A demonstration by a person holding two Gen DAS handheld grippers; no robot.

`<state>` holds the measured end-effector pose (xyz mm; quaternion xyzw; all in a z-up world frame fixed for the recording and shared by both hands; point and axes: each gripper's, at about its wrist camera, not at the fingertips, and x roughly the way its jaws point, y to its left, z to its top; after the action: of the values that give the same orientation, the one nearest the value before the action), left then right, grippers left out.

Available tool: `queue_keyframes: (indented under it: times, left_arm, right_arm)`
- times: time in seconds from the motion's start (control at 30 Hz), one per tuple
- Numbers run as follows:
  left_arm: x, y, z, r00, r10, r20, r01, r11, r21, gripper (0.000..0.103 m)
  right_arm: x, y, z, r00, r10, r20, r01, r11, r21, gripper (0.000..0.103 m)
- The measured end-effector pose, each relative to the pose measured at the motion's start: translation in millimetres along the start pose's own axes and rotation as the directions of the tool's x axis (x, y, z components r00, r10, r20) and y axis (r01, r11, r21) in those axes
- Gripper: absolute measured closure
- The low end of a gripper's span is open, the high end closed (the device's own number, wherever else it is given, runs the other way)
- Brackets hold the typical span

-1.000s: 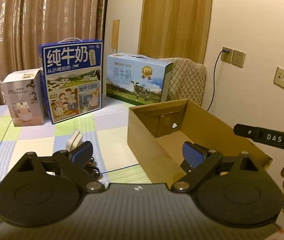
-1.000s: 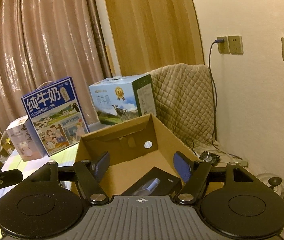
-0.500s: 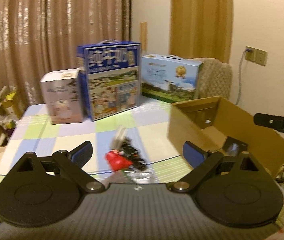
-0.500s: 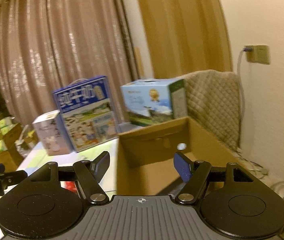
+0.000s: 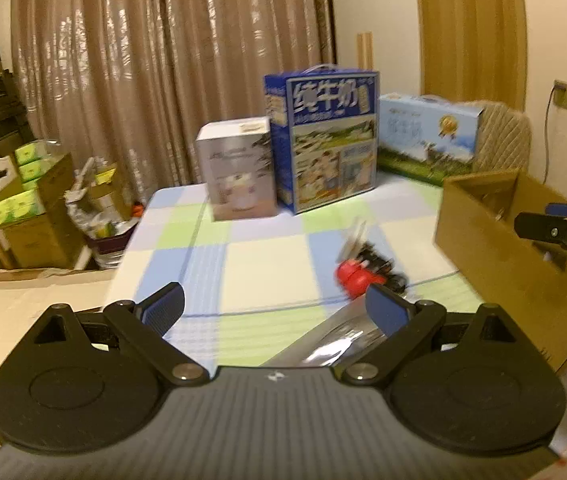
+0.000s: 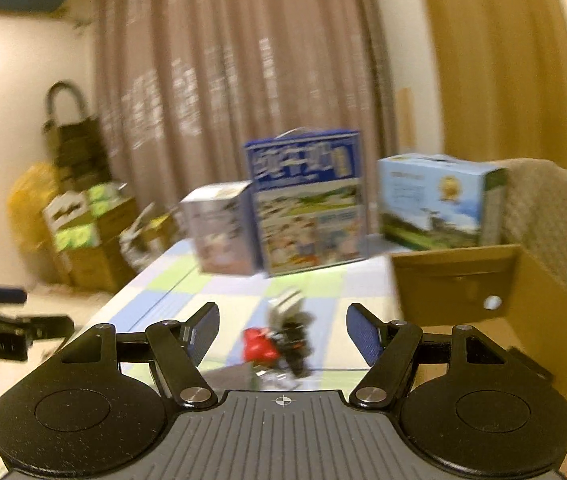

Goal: Organize objects
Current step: 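Withdraw both tools from the cardboard box back over the table items, then grasp the cotton swab bag with the right tool while the left tool grasps the silver foil bag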

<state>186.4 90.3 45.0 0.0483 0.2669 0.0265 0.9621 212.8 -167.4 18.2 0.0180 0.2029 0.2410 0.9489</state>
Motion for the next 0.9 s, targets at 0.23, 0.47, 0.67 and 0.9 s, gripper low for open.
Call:
queue_keyframes:
  times: [0.23,0.47,0.67,0.9]
  left_arm:
    - [2,16,-12,1.000,0.013,-0.026,-0.012,1.000,0.025,0.007]
    - [51,11,-38,0.993,-0.080,-0.083,0.088,0.991,0.102,0.007]
    - [82,10,-39,0.983,-0.145,-0.111,0.158,0.980,0.117,0.007]
    - [110,16,-37,0.968,-0.191,-0.161,0.206,0.975,0.084,0.007]
  right_arm:
    - [29,17,-18,0.985,0.101,-0.140,-0.116,0.988,-0.101,0.035]
    - [58,23,-46,0.926,0.188,-0.327,-0.273,0.933,-0.236,0.035]
    - [88,27,-72,0.871,0.204,-0.446,-0.354,0.892,-0.283,0.036]
    - [128,42,-76,0.824,0.208,-0.526,-0.401,0.871,-0.285,0.036]
